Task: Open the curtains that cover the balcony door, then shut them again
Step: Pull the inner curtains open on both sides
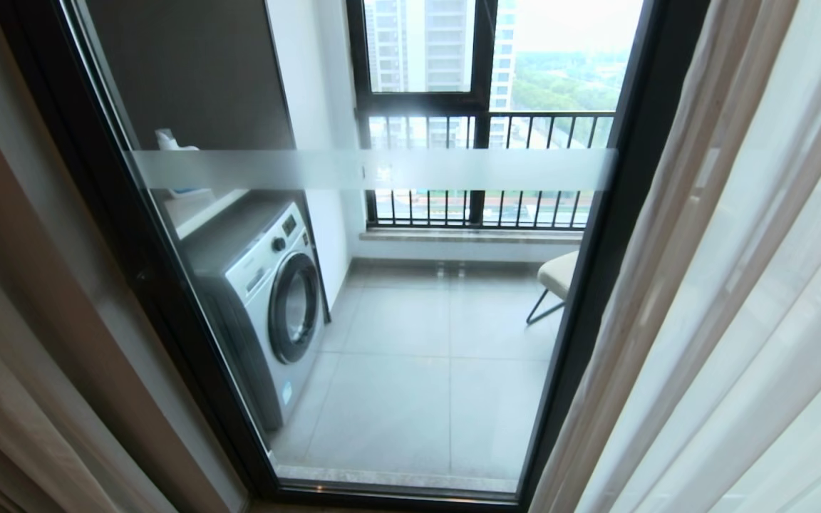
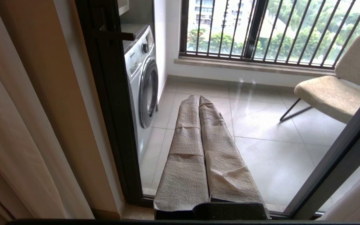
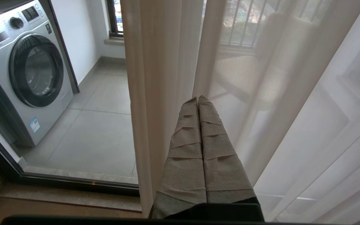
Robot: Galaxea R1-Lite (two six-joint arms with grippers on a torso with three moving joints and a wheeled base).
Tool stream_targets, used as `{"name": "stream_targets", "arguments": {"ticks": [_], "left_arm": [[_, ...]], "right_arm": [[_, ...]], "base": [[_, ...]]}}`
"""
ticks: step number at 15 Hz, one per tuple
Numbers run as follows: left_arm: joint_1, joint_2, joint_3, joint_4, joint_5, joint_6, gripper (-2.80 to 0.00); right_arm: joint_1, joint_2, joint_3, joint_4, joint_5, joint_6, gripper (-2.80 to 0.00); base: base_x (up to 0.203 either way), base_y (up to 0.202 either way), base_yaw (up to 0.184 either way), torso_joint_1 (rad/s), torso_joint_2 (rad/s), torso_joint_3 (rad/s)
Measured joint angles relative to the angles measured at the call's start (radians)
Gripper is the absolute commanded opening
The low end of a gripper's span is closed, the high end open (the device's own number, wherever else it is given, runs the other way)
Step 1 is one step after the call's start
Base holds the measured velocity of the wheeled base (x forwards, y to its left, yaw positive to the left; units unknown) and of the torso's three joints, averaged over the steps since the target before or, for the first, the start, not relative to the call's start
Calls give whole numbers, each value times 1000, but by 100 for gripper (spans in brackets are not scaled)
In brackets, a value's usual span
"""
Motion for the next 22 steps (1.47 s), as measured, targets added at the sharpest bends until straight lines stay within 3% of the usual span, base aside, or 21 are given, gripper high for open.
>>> {"name": "stream_targets", "arguments": {"ticks": [14, 16, 19, 22], "left_arm": [[0, 0, 0, 0, 0, 0, -280], [-1, 0, 0, 0, 0, 0, -280], [0, 0, 0, 0, 0, 0, -280], [0, 0, 0, 0, 0, 0, -280]], "right_arm": [[0, 0, -2, -9, 20, -38, -280], [0, 2, -33, -6, 54, -38, -280], [0, 45, -135, -8, 175, -34, -280], [9, 146, -246, -25, 229, -34, -280]], "base": [[0, 0, 0, 0, 0, 0], [0, 0, 0, 0, 0, 0], [0, 0, 0, 0, 0, 0], [0, 0, 0, 0, 0, 0]]}}
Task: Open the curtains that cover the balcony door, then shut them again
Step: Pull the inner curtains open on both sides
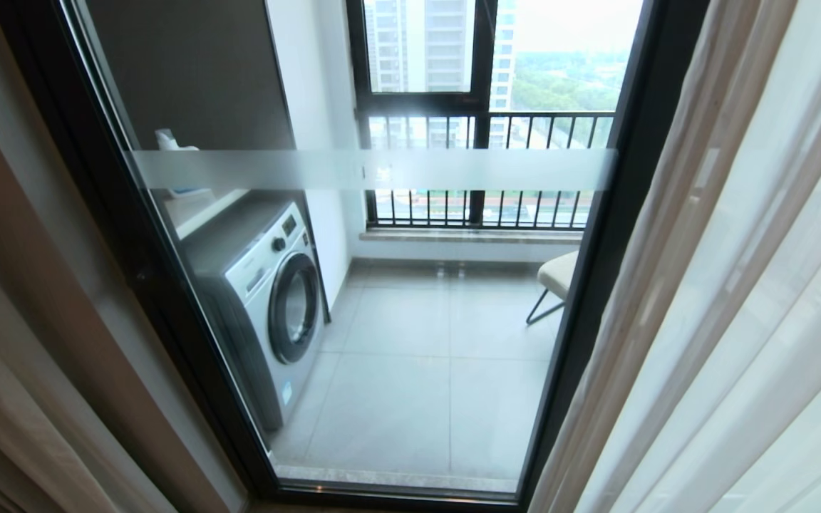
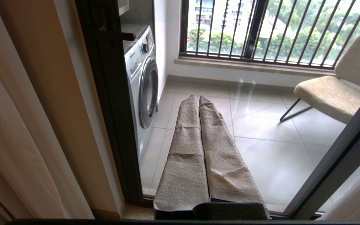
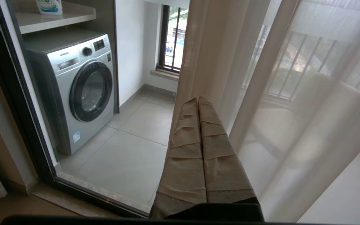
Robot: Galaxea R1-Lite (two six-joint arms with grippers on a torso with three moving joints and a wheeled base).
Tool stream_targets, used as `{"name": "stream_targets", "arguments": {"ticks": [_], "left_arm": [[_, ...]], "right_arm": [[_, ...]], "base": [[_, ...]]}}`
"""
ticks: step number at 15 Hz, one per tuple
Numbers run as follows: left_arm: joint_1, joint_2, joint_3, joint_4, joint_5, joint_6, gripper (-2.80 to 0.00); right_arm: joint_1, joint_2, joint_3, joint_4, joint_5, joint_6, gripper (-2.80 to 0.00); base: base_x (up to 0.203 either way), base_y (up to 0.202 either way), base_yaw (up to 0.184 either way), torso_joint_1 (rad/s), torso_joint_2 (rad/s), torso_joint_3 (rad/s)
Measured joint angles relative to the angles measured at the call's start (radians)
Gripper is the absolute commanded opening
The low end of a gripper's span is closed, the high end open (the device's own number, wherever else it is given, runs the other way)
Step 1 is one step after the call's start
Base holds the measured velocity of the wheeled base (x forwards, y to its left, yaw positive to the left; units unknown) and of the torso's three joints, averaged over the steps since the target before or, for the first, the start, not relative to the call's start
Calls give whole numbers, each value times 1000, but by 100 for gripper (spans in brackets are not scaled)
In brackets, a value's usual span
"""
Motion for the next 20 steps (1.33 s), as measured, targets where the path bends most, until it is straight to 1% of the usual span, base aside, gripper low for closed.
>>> {"name": "stream_targets", "arguments": {"ticks": [2, 5, 6, 10, 13, 16, 20], "left_arm": [[0, 0, 0, 0, 0, 0, -280], [-1, 0, 0, 0, 0, 0, -280], [0, 0, 0, 0, 0, 0, -280], [0, 0, 0, 0, 0, -1, -280], [0, 0, 0, 0, 0, -1, -280], [0, 0, 0, 0, 0, -1, -280], [0, 0, 0, 0, 0, -2, -280]], "right_arm": [[16, 88, -64, -46, 24, 1, -280], [37, 274, -147, -170, 41, -1, -280], [41, 350, -173, -226, 43, -1, 0], [48, 633, -280, -460, 48, -4, 0], [50, 806, -362, -602, 47, -4, 0], [51, 943, -445, -670, 44, -6, 0], [51, 1089, -550, -688, 42, -7, 0]], "base": [[0, 0, 0, 0, 0, 0], [0, 0, 0, 0, 0, 0], [0, 0, 0, 0, 0, 0], [0, 0, 0, 0, 0, 0], [0, 0, 0, 0, 0, 0], [0, 0, 0, 0, 0, 0], [0, 0, 0, 0, 0, 0]]}}
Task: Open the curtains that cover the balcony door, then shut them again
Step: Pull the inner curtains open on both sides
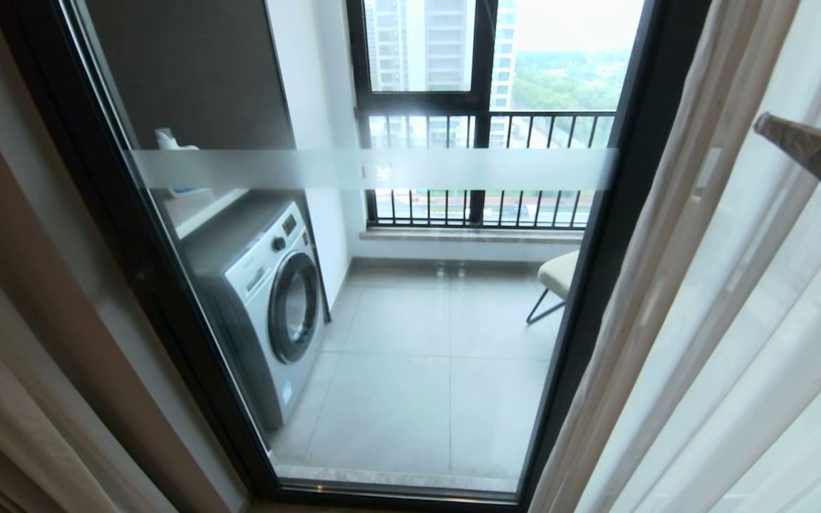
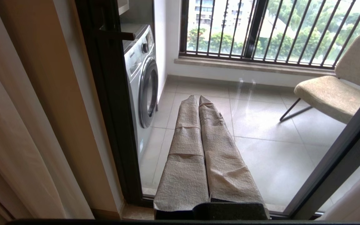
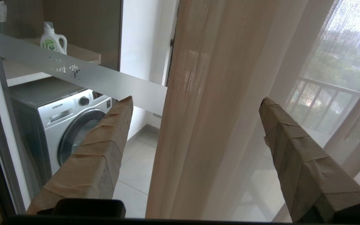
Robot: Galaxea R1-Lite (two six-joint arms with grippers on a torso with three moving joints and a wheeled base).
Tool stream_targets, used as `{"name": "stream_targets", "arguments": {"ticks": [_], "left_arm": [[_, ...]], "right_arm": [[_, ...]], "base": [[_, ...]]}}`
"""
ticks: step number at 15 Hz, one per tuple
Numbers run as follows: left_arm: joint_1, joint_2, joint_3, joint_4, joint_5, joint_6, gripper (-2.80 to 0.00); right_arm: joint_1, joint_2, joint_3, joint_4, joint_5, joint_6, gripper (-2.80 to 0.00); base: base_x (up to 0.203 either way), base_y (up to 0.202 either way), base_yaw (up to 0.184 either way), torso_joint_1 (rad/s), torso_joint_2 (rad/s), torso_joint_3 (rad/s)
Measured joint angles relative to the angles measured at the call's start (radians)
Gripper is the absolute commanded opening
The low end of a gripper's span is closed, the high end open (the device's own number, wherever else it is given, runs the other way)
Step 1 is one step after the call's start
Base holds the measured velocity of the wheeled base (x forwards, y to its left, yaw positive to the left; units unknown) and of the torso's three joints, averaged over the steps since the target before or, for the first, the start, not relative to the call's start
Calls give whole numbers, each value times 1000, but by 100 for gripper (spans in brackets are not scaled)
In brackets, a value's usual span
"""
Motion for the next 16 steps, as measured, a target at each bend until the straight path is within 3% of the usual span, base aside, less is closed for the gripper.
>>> {"name": "stream_targets", "arguments": {"ticks": [16], "left_arm": [[0, 0, 0, 0, 0, 0, -280]], "right_arm": [[12, 376, -312, -50, -117, 29, 0]], "base": [[0, 0, 0, 0, 0, 0]]}}
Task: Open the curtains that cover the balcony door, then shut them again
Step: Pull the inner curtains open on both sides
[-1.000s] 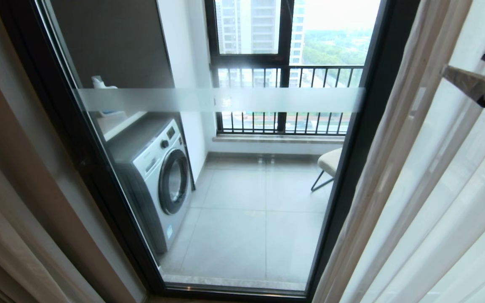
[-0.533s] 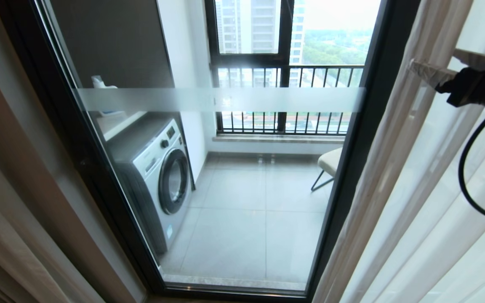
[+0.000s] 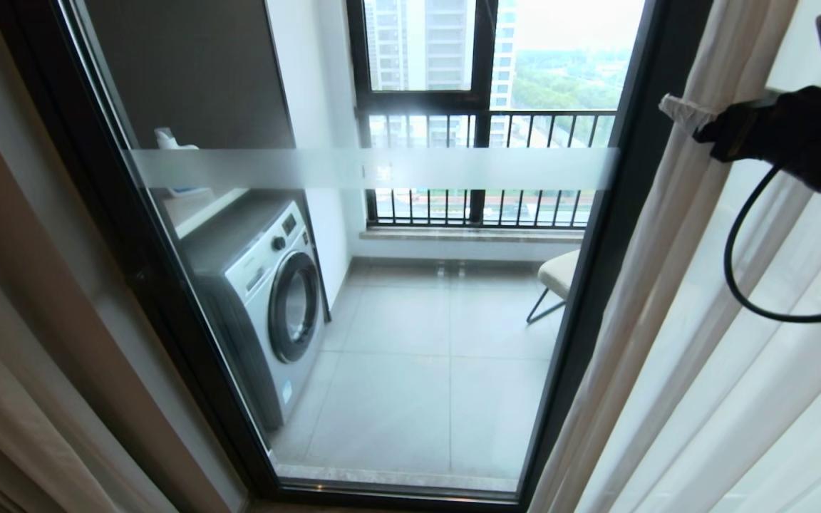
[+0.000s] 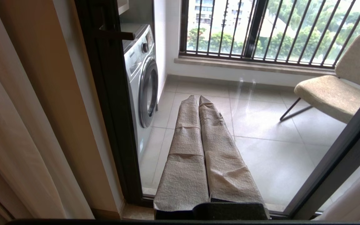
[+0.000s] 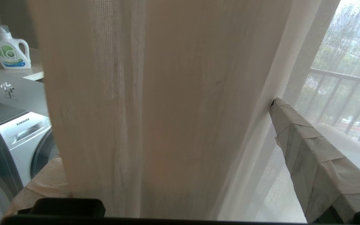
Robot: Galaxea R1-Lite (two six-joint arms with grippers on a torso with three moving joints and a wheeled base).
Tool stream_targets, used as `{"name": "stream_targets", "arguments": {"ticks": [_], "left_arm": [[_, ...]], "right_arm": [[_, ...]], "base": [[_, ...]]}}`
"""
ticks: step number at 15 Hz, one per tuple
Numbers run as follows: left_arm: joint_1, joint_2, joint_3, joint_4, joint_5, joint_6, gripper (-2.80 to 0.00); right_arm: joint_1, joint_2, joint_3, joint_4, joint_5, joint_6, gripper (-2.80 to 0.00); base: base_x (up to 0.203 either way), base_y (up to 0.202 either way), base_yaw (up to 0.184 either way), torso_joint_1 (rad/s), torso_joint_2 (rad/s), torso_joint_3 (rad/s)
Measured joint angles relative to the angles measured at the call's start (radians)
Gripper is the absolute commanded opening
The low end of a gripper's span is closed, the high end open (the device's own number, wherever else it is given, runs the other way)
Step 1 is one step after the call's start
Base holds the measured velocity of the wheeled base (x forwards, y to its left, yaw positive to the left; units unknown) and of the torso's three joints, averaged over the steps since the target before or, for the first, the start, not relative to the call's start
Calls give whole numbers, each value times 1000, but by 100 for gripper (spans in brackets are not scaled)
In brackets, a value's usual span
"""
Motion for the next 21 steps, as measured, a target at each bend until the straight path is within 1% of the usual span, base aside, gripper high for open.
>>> {"name": "stream_targets", "arguments": {"ticks": [4, 5, 7, 12, 14, 18, 21], "left_arm": [[0, 0, 0, 0, 0, 0, -280], [0, 0, 0, 0, 0, 0, -280], [0, 0, 0, 0, 0, 0, -280], [0, 0, 0, 0, 0, 0, -280], [0, 0, 0, 0, 0, 0, -280], [0, 0, 0, 0, 0, 0, -280], [0, 0, 0, 0, 0, 0, -280]], "right_arm": [[11, 49, -61, -4, -17, 0, 0], [13, 57, -68, -8, -28, 0, -280], [16, 72, -73, -33, -42, 0, -280], [16, 82, -72, -35, -51, 0, -280], [15, 81, -70, -36, -74, 0, -280], [11, 71, -69, -35, -152, 1, -280], [-22, 50, -62, -29, -154, 2, -280]], "base": [[0, 0, 0, 0, 0, 0], [0, 0, 0, 0, 0, 0], [0, 0, 0, 0, 0, 0], [0, 0, 0, 0, 0, 0], [0, 0, 0, 0, 0, 0], [0, 0, 0, 0, 0, 0], [0, 0, 0, 0, 0, 0]]}}
